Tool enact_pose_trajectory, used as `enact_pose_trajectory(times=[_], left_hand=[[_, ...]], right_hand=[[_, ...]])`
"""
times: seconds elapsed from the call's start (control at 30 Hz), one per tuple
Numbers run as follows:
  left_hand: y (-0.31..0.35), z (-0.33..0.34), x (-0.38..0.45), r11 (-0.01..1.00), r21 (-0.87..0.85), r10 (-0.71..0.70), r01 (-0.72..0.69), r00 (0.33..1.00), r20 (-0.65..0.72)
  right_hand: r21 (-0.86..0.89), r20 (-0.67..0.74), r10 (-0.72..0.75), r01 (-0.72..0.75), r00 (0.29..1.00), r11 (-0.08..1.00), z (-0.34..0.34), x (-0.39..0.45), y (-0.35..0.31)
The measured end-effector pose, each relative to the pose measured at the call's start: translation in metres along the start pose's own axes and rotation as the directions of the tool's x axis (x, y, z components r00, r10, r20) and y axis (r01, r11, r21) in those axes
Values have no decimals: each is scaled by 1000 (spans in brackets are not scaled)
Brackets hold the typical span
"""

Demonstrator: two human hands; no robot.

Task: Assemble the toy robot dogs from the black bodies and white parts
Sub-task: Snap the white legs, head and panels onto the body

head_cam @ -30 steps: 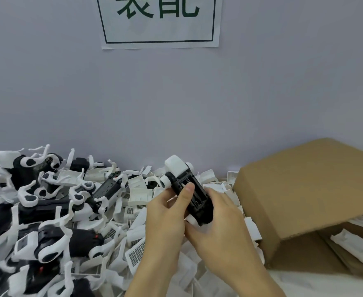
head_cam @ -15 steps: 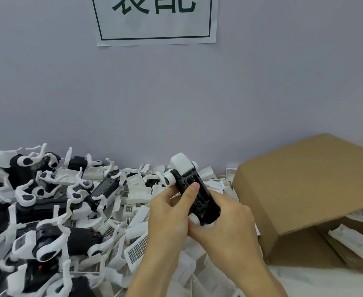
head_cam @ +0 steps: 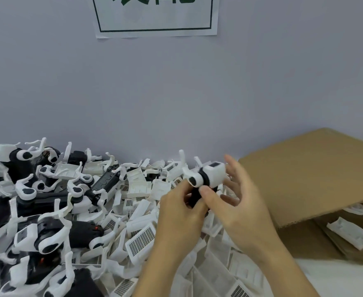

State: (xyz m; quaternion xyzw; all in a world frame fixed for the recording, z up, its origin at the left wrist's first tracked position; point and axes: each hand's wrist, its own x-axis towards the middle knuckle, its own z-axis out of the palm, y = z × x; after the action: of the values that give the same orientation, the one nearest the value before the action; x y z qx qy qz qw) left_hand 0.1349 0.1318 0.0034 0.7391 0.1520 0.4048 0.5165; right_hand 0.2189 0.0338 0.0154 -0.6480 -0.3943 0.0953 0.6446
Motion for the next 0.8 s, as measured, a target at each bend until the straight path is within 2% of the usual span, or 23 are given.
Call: enact_pose_trajectory(times=[0.13,0.23,0.4,0.67,0.8], left_hand=[[-1,7,-5,976,198,73,-90,993,90],[3,11,-6,957,245,133,-153,986,100],[2,11,-5,949,261,152,-176,982,110],[2,12,-6,953,258,140,-161,985,98],[0,10,-5,987,153,56,-55,998,-2]], right_hand=[[6,-138,29,-29,990,1000,5,2,5],[-69,-242,-1,-16,970,997,4,4,7],[-152,-285,-15,-29,958,988,5,3,7],[-68,-321,1,-24,947,997,4,2,4],[31,-173,63,-59,983,998,3,4,1]])
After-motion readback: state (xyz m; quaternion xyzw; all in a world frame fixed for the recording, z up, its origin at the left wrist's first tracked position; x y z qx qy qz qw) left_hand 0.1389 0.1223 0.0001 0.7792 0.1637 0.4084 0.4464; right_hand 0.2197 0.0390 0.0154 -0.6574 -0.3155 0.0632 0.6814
